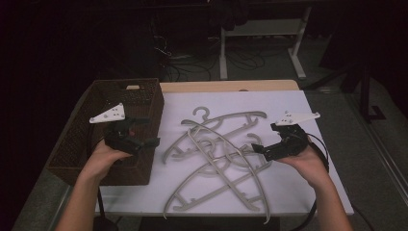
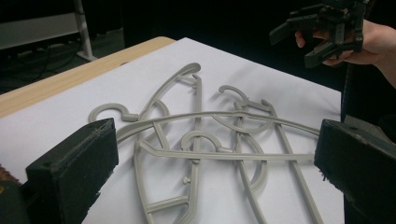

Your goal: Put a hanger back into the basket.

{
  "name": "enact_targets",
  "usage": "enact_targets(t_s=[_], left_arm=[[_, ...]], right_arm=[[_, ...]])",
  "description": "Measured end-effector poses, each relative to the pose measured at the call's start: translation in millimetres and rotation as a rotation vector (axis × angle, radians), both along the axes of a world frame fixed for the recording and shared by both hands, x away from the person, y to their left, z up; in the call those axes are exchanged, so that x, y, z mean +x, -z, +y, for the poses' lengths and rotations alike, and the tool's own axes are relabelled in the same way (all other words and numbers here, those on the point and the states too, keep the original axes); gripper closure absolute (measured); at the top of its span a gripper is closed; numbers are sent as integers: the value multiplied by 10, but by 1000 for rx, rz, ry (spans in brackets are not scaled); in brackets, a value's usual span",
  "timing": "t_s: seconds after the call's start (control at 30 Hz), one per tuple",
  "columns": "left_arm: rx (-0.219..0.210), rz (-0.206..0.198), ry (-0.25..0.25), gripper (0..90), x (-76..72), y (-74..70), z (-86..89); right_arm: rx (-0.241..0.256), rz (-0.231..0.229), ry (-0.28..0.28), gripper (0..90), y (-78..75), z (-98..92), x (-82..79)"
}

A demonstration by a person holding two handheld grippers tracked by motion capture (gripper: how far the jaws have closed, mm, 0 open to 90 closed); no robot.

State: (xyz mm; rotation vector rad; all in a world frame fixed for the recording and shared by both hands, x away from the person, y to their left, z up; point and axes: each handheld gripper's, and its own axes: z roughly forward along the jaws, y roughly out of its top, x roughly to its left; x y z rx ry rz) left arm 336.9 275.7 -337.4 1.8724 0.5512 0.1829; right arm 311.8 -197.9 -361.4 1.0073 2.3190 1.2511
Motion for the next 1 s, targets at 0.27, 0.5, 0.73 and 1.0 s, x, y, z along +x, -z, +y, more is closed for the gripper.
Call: enact_targets(t_s=[0.27,0.5,0.73,1.0], left_arm=[[4,29,30,0,53,-6,-220],[4,37,55,0,41,5,-414],[9,38,75,0,1,31,-557],[19,49,113,0,-64,134,-774]], right_arm=[[-14,26,24,0,69,-73,29],[-39,42,21,0,118,-61,33],[-54,58,16,0,165,-16,64],[-70,86,12,0,229,25,58]])
